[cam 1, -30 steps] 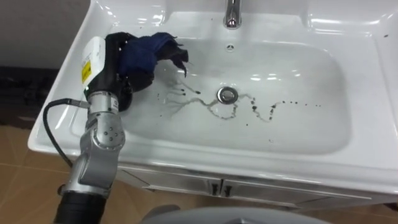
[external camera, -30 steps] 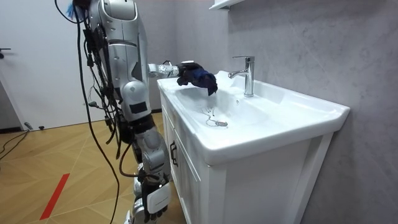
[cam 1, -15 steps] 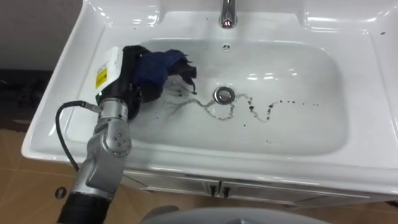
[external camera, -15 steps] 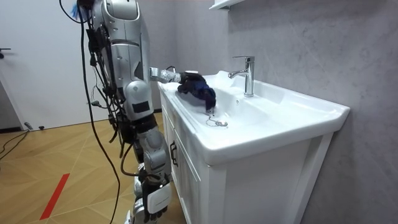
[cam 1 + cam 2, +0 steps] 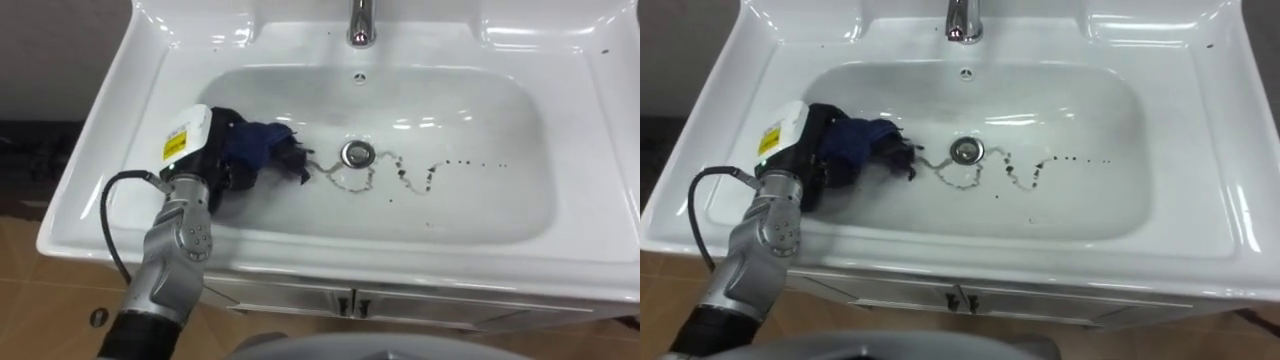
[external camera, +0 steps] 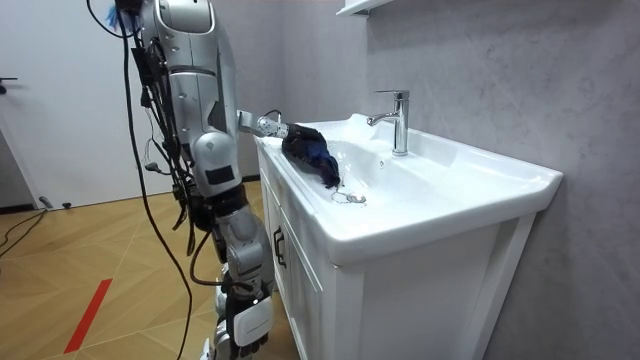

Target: Wipe basin

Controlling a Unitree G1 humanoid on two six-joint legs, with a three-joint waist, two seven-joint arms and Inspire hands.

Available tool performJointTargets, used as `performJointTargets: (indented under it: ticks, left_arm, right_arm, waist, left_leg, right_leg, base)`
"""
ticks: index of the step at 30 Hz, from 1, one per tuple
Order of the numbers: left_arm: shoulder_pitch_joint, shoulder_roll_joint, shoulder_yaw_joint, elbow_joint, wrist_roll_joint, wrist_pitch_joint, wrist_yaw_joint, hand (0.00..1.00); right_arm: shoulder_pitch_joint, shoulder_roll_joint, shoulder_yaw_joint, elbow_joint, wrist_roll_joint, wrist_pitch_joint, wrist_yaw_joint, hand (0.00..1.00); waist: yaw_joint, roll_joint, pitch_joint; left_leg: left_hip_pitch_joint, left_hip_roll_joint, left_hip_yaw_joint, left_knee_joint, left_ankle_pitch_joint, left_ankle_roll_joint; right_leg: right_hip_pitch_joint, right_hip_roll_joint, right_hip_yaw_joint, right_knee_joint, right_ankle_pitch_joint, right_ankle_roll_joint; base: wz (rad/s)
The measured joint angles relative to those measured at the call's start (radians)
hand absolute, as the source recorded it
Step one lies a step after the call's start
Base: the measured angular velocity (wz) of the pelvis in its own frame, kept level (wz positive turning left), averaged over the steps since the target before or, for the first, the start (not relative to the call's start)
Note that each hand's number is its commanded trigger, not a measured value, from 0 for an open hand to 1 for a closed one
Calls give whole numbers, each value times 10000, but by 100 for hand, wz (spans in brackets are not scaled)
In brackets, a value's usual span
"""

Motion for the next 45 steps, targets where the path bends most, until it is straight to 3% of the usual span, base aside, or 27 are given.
performJointTargets:
  ticks: [3,15,25,33,39,42,45]
  left_arm:
    - [-1,-19,-38,152,29,9,-100,100]
    - [-70,-85,-87,711,606,180,-350,100]
    - [-791,-103,-206,1280,616,401,-1083,100]
    - [-1268,-128,-537,1798,574,746,-1362,100]
    - [-1679,-203,-808,2215,575,957,-1493,100]
    - [-2218,-235,-933,2748,565,960,-1783,100]
    - [-2557,-310,-971,3135,282,970,-1843,100]
  right_arm:
    - [18,-16,60,-17,0,5,-82,0]
    - [91,6,181,-183,194,311,-369,0]
    - [82,57,39,-495,200,534,-363,0]
    - [109,5,-13,-717,210,766,-454,0]
    - [87,-17,-25,-738,190,956,-465,0]
    - [103,-1,-18,-673,197,953,-313,0]
    - [54,8,-13,-560,194,960,-221,0]
  waist:
    - [-49,5,53]
    - [-159,31,25]
    - [-277,-214,7]
    - [-484,8,-51]
    - [-732,151,12]
    - [-775,174,24]
    - [-1031,226,55]
  left_leg:
    - [31,-6,20,-26,-2,-2]
    - [196,-18,215,-196,3,-2]
    - [190,-24,267,-175,2,0]
    - [152,-6,327,-95,2,3]
    - [114,29,371,-24,-2,8]
    - [115,81,528,18,-9,18]
    - [90,91,603,34,-27,42]
  right_leg:
    - [17,-10,-5,-30,-5,-3]
    - [13,-27,233,-151,-8,-5]
    - [27,-36,275,-161,-8,-4]
    - [25,-33,353,-127,-9,0]
    - [-6,-22,346,-149,-38,1]
    - [-11,-5,403,-145,-34,-2]
    - [-26,-1,423,-142,-32,-2]
  base:
    - [0]
    - [-6]
    - [-1]
    - [1]
    - [1]
    - [-3]
    - [0]
